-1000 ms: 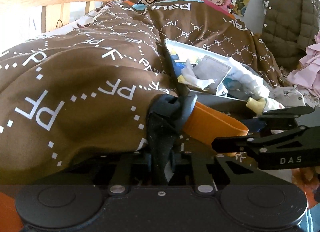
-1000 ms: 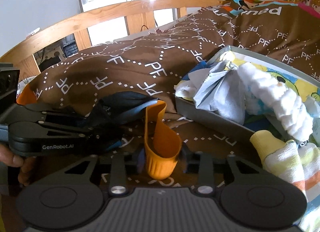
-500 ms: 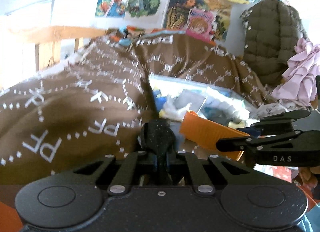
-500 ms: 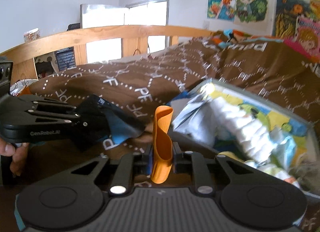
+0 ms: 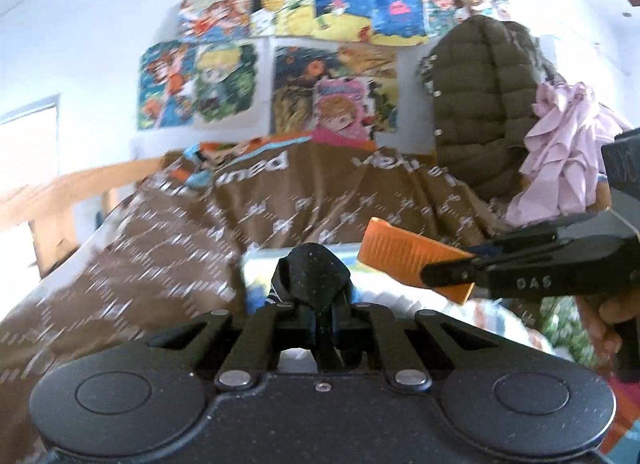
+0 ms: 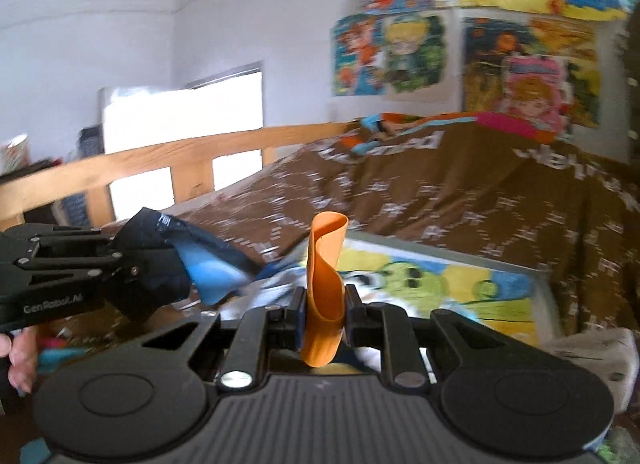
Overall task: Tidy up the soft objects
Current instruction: 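Carry the orange cup over the tray with the right tool while the left carries the black item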
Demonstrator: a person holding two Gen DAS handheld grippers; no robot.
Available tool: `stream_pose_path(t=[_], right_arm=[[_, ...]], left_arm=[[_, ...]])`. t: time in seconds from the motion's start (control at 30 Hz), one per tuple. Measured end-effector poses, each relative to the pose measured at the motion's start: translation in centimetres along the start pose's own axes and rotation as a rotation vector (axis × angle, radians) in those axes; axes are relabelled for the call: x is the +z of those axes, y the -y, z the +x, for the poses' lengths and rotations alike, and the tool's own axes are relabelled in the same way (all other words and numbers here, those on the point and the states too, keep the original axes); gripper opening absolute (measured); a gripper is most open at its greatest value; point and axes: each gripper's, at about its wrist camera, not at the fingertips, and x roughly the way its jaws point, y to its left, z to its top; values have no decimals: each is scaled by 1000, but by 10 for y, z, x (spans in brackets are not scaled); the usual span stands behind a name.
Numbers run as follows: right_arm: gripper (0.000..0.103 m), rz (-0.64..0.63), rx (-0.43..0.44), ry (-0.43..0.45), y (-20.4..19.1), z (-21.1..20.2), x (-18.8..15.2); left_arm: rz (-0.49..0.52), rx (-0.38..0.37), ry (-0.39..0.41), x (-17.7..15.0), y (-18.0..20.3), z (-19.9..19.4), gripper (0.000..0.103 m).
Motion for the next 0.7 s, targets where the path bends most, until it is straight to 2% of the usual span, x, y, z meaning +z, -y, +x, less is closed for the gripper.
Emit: stream_pose_path(t=[0.17,0.33,0.53,0.7], right_arm=[[20,88,-90,17,41,-2,-3],[20,165,-163,-3,75,0,-13],[20,219,-192,-43,95,11,-27],[20,230,-213,-84,97,22,-36]], left_arm=[[-14,-48,34,27,27,52,6],[19,-108,42,46,59,109,6],[7,-136,-46,48,83,177,6],[-19,-117,-151,33,88,208,6]])
